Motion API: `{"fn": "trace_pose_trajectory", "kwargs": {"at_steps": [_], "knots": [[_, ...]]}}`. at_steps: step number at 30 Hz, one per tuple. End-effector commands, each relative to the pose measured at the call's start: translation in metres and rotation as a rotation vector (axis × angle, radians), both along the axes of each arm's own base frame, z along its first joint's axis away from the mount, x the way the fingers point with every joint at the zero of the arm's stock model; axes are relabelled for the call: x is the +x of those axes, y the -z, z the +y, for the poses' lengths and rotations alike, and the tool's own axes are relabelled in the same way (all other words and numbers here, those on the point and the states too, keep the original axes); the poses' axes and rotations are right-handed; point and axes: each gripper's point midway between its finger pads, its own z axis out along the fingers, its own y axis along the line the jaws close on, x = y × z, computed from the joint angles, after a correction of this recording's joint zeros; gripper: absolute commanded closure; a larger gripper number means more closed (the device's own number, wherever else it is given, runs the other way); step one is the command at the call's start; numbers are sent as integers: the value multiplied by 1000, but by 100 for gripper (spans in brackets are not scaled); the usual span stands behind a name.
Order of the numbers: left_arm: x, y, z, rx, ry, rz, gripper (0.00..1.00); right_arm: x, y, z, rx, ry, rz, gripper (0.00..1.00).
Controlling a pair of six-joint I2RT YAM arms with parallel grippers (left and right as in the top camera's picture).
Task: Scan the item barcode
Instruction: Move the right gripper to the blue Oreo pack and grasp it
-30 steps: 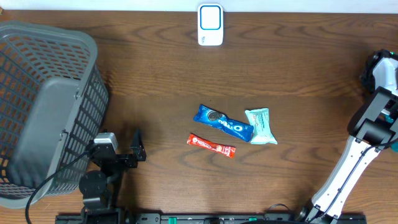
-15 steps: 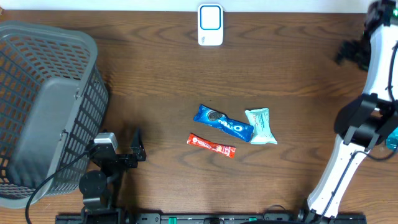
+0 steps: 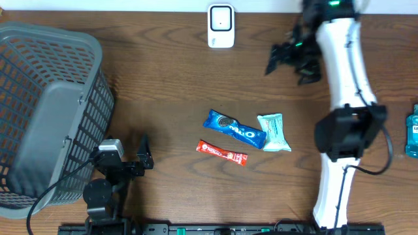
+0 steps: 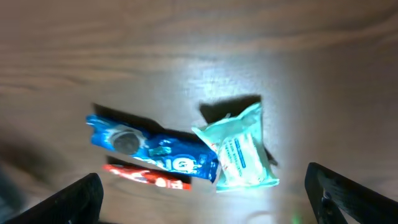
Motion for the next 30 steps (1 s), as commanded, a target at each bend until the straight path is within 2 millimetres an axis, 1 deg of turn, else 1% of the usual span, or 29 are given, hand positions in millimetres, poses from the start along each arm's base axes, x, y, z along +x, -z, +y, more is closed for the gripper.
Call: {"fn": "trace_pose_trajectory", "kwargs": {"at_steps": [1,4,7,9,11,12,13,15,16,18,21,23,27,30], "knots": [[-1,15,0,5,3,39,2,-8,3,16,-188,-49,-21,1],[-1,15,0,5,3,39,2,-16,-7,38,-205,-111,-59,1],[-1,15,0,5,3,39,2,-24,-24,55,-193,-162,-105,1],[-1,15,0,5,3,39,2,-31,-34,68,-171,-287,-141,1],[-1,15,0,5,3,39,2,-40,-43,83,-141,-478,-180,1],[-1,15,0,5,3,39,2,-42,-44,86,-145,-529,-189,1],[-1,15,0,5,3,39,2,-43,-44,88,-159,-617,-203,1],[-1,15,0,5,3,39,2,-45,-42,90,-159,-653,-198,1],[-1,15,0,5,3,39,2,-48,-39,92,-142,-659,-184,1],[-1,15,0,5,3,39,2,-53,-29,89,-134,-703,-148,1],[-1,15,0,5,3,39,2,-63,-6,90,-120,-744,-79,1],[-1,15,0,5,3,39,2,-74,13,91,-120,-811,-32,1],[-1,15,0,5,3,39,2,-88,47,103,-110,-942,3,1],[-1,15,0,5,3,39,2,-93,67,112,-104,-1007,-4,1]]}}
